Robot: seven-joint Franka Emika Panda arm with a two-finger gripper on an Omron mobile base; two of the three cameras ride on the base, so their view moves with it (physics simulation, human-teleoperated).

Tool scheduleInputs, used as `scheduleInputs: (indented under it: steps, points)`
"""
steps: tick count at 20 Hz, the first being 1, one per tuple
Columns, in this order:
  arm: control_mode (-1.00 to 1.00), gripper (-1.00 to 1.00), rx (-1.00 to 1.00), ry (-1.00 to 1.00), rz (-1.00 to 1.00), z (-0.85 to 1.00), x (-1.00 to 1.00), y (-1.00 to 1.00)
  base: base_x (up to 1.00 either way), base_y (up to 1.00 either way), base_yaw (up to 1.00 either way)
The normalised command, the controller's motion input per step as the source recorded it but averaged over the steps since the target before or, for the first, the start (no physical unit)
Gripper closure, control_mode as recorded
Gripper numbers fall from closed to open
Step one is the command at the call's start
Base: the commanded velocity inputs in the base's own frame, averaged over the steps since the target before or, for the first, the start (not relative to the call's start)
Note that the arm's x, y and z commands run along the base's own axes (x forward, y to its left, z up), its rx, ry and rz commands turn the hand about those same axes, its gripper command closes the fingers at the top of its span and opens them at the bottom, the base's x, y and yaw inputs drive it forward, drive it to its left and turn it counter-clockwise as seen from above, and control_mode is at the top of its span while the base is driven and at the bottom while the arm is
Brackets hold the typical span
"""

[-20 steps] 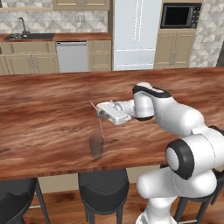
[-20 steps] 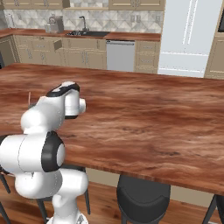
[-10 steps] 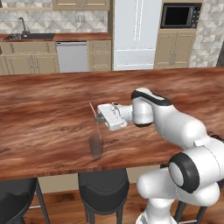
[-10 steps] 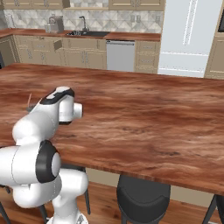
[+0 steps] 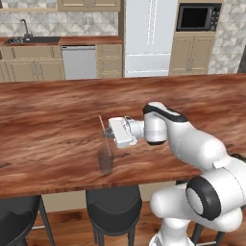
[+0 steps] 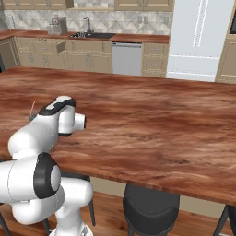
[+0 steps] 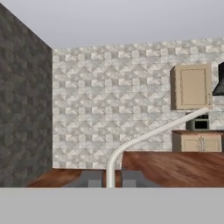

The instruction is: Take a straw from the drawer in front and place it inside the glass cup on the dining counter.

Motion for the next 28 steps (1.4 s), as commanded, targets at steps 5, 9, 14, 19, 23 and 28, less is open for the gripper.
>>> scheduleInputs:
  steps: [5, 9, 14, 19, 23, 28]
  points:
    - [-1.00, 1.00, 0.00, 0.00, 0.00, -0.26, 0.24, 0.00, 0.00, 0.00, 0.00]
    - [-1.00, 1.00, 0.00, 0.00, 0.00, -0.23, 0.34, 0.00, 0.00, 0.00, 0.00]
    - [-1.00, 1.00, 0.00, 0.00, 0.00, -0.20, 0.20, 0.00, 0.00, 0.00, 0.00]
    - [-1.00, 1.00, 0.00, 0.00, 0.00, -0.18, 0.03, 0.00, 0.00, 0.00, 0.00]
    - [-1.00, 1.00, 0.00, 0.00, 0.00, -0.10, 0.03, 0.00, 0.00, 0.00, 0.00]
    - [-1.00, 1.00, 0.00, 0.00, 0.00, -0.08, 0.01, 0.00, 0.00, 0.00, 0.00]
